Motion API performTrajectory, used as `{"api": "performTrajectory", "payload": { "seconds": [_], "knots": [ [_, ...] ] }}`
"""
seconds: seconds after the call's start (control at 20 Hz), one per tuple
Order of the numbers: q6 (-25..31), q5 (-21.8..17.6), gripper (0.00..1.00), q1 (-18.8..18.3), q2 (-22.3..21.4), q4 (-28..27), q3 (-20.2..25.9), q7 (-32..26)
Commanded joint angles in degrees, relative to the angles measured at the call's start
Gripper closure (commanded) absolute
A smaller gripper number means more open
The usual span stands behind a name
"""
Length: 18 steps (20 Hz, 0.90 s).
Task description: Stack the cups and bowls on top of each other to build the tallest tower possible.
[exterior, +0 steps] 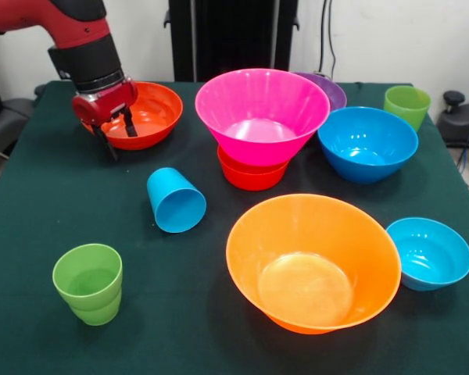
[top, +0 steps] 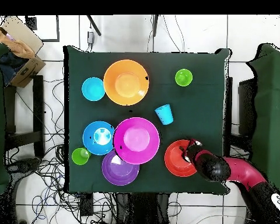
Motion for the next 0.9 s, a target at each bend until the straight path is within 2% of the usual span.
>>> {"api": "performTrajectory", "payload": {
  "seconds": [0.05,0.55,0.6,0.75,0.9],
  "knots": [
    [-1.95,-7.07,0.00,1.60,5.62,-5.19,-1.05,-2.68],
    [-1.88,-6.45,0.00,0.43,6.99,-5.37,0.02,-3.16],
    [-2.90,-6.89,1.00,0.45,6.97,-5.24,-0.04,-2.47],
    [-3.67,-7.02,1.00,1.32,6.43,-5.10,-0.77,-0.64],
    [-1.06,-6.08,1.00,1.90,5.69,-5.57,-1.08,-1.40]
  ]
}}
